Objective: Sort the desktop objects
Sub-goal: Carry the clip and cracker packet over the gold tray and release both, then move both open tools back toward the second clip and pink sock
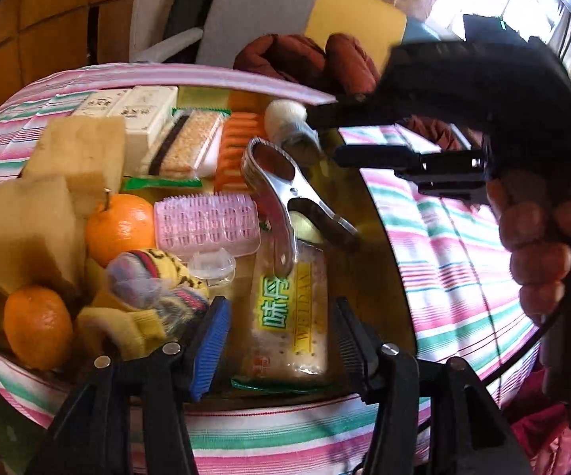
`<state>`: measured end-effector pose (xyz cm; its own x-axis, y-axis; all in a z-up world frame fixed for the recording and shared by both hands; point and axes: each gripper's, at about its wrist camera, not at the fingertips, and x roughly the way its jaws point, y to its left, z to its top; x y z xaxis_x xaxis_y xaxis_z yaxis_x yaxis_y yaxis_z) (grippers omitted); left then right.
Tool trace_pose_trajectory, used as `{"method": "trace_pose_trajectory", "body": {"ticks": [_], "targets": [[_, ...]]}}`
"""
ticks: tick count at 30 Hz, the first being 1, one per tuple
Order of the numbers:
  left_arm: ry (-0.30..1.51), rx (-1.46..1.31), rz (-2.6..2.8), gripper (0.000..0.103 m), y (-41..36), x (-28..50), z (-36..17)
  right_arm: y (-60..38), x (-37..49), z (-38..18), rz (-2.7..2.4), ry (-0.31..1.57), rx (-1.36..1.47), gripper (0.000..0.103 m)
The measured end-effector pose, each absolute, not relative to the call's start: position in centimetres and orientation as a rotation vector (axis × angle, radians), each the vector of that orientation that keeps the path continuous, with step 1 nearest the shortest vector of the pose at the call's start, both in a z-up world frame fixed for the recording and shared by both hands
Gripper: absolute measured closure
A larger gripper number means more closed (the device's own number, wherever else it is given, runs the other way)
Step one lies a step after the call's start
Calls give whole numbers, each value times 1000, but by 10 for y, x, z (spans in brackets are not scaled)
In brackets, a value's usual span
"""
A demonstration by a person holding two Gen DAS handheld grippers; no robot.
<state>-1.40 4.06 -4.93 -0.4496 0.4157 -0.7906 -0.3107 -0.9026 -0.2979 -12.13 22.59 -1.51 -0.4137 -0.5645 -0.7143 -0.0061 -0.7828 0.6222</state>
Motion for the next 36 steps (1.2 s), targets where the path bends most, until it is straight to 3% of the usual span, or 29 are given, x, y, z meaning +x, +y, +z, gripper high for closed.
{"method": "trace_pose_trajectory", "body": {"ticks": [7, 17, 24, 29, 36], "targets": [[-296, -1278, 2385, 49, 23, -13, -42, 243, -107, -2, -2265, -780, 1398, 66], [-263, -1273, 2418, 48, 37, -17, -34, 270, -82, 4, -2266, -786, 1357, 66], [-253, -1291, 2393, 48, 59, -21, -36, 312, -63, 5, -2332, -731, 1392, 59], [-195, -1269, 2347, 35, 85, -14, -26, 354, -48, -3, -2392, -696, 1446, 59], [-69, -1260, 2247, 34, 137, -4, -17, 423, -33, -18, -2467, -655, 1555, 57]]}}
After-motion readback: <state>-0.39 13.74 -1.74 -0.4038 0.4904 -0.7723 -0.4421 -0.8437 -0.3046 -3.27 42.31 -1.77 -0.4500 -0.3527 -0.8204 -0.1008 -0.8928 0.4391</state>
